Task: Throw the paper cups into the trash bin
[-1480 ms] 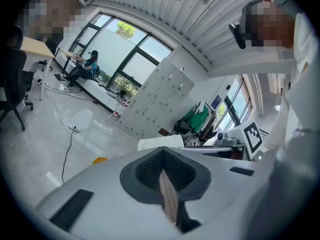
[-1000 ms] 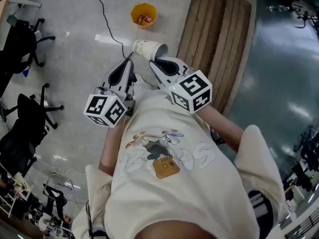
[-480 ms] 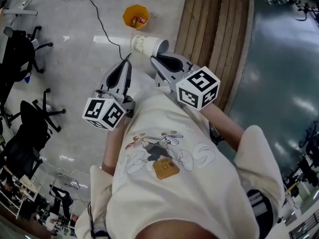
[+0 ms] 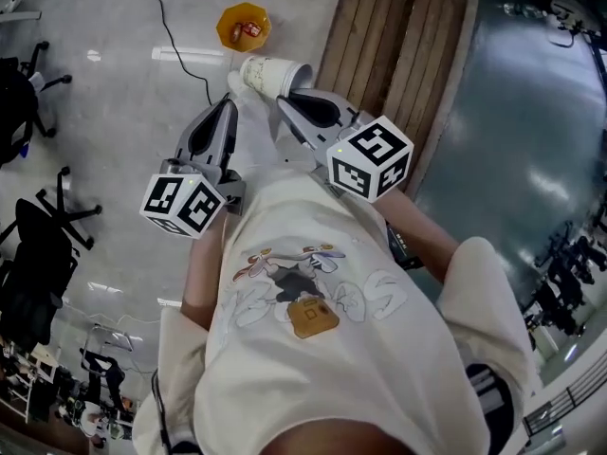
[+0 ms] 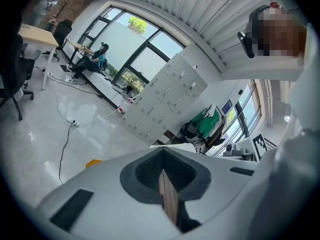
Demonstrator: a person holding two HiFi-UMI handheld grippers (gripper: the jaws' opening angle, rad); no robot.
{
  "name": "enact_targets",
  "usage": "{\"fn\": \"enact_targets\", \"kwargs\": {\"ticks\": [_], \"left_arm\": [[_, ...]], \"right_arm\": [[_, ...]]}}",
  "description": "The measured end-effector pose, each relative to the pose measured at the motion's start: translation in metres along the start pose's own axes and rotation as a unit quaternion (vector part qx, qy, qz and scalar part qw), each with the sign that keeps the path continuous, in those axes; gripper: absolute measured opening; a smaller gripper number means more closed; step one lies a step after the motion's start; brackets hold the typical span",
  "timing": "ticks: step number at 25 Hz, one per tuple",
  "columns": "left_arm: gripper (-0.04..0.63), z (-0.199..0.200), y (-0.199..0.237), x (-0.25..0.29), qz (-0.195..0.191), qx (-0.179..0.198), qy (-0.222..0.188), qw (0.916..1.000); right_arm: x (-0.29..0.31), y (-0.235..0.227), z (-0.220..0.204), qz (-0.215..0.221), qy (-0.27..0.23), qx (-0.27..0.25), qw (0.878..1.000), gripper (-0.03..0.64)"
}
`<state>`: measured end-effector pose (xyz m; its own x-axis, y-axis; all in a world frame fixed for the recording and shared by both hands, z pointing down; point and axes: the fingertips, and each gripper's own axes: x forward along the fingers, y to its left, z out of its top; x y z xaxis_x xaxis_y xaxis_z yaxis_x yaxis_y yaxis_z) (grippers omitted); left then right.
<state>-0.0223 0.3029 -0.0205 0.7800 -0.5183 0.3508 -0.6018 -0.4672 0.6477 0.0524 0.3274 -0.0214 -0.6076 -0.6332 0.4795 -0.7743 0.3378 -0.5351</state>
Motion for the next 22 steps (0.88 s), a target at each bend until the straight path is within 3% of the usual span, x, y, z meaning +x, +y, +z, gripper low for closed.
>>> {"fn": "enact_targets", "kwargs": {"ticks": [3,6,9,14,22], "left_arm": [[0.006,0.042,0.030,0.021,0.002,-0.002,-0.015,0.9999],[0.006,0.065,0.063,0.037,0.000,-0.017,-0.006,0.9998],[0.006,0.071,0.087,0.051,-0.009,-0.022,0.022,0.9995],[0.006,0.083,0.113,0.065,0.002,-0.023,0.027,0.9994],[0.006,0.070,0.174,0.116,0.047,-0.024,0.025,0.9983]], "right_arm": [[0.034,-0.016,0.020,-0.009,0.032,-0.036,0.999,0.026],[0.071,-0.031,0.039,-0.012,0.066,-0.029,0.997,0.026],[0.102,-0.038,0.059,-0.013,0.087,-0.034,0.996,0.026],[0.134,-0.054,0.077,-0.015,0.112,-0.040,0.993,0.026],[0.202,-0.106,0.053,0.015,0.178,-0.109,0.978,0.026]]}}
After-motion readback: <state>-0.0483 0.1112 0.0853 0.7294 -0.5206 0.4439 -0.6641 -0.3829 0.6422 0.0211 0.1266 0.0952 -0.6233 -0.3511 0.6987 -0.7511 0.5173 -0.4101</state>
